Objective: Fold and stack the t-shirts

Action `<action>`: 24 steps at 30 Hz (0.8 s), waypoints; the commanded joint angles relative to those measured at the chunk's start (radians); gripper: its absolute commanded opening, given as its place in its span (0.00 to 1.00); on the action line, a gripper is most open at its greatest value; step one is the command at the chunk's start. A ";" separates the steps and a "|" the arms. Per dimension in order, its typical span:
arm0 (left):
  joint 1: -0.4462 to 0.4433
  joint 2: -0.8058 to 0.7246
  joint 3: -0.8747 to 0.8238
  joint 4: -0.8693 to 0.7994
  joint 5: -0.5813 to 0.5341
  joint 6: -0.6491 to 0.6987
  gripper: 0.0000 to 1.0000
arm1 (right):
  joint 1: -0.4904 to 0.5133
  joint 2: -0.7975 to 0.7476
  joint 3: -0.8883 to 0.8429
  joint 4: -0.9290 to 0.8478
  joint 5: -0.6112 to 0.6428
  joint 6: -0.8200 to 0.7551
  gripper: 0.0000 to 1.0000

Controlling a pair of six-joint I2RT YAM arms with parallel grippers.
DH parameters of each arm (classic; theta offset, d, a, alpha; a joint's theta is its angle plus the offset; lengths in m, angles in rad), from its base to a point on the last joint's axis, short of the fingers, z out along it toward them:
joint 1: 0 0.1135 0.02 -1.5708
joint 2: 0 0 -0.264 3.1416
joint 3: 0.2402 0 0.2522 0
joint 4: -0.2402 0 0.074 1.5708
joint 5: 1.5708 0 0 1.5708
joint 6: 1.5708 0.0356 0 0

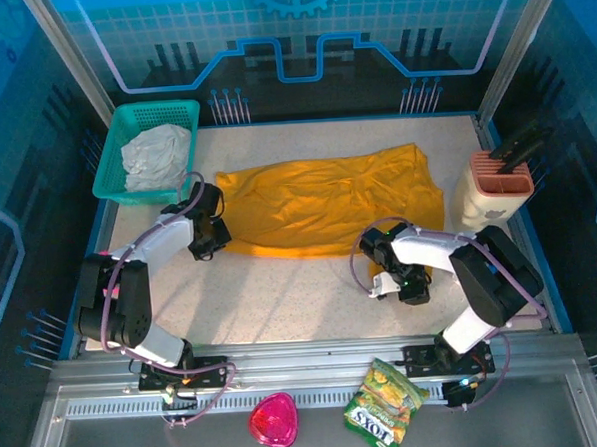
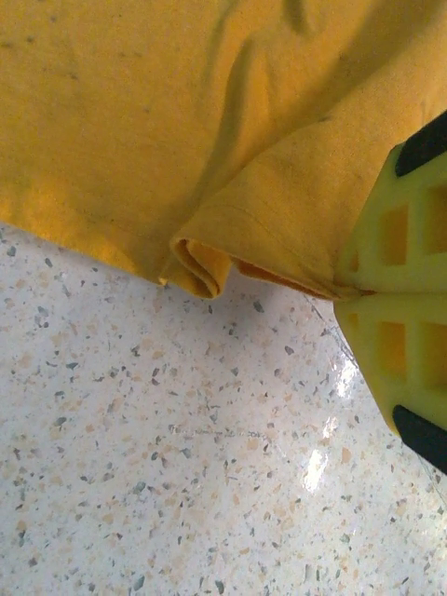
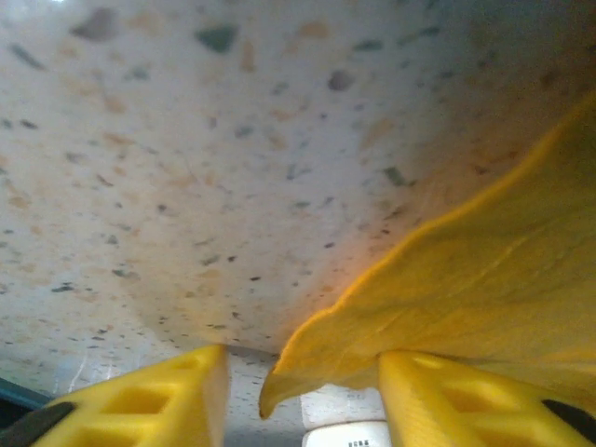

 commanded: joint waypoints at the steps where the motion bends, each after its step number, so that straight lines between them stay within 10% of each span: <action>1: 0.011 -0.020 0.029 -0.035 0.009 0.020 0.00 | -0.023 0.064 0.011 0.075 0.007 0.015 0.33; 10: 0.012 -0.089 -0.004 -0.061 -0.002 0.010 0.00 | 0.015 -0.021 -0.019 0.137 0.025 0.020 0.01; 24: 0.006 -0.241 -0.168 -0.089 0.005 -0.039 0.00 | 0.170 -0.458 -0.054 -0.021 0.115 0.105 0.00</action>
